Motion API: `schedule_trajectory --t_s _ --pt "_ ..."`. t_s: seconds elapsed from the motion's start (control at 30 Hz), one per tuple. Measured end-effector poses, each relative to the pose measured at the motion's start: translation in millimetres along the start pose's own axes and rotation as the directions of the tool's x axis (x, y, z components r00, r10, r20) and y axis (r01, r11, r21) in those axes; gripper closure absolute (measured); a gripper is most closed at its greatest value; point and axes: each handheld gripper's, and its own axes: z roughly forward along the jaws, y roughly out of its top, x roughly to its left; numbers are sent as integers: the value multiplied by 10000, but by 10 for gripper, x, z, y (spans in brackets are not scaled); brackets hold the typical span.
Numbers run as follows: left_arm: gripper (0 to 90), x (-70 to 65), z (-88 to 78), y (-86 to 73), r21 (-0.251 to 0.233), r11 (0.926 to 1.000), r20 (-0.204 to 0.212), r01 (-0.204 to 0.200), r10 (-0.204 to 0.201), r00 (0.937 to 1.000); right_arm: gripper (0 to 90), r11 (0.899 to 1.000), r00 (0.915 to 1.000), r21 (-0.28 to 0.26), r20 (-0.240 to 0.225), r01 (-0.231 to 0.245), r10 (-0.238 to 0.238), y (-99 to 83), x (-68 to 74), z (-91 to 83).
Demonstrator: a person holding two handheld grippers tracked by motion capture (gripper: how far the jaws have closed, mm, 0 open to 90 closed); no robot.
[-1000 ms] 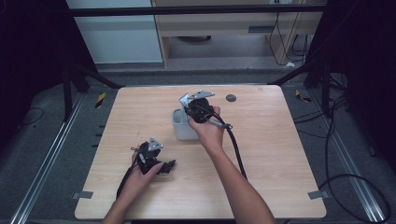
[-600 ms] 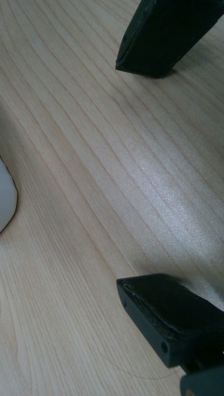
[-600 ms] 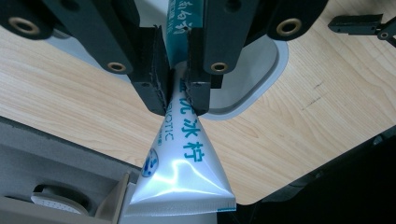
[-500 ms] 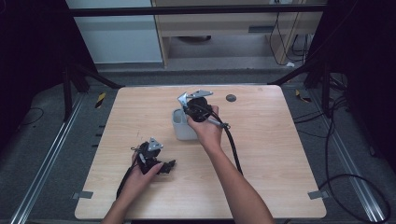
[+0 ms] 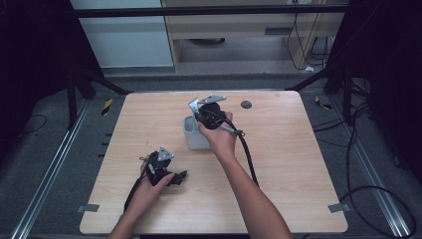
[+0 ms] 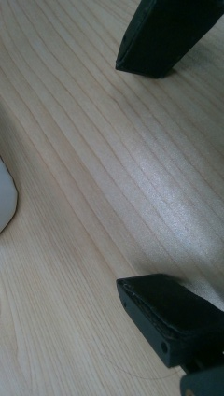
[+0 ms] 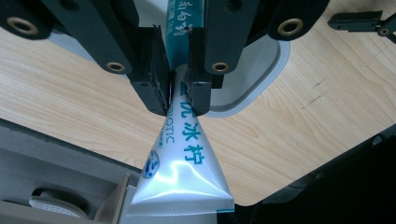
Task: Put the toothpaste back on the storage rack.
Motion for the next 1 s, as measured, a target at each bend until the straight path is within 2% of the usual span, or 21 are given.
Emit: schedule_trajectory --t_s 0.4,0.73,1.0 --pt "0 0 0 0 0 10000 -6 2 -2 10000 746 9999 9999 -48 -79 115 -115 7 10 -98" --pt "0 0 0 0 5 10000 2 -4 4 10000 722 10000 10000 -61 -77 37 -37 18 -9 -159" --pt "0 0 0 0 12 10000 1 -11 11 10000 657 9999 9999 -85 -103 80 -81 0 -16 -222"
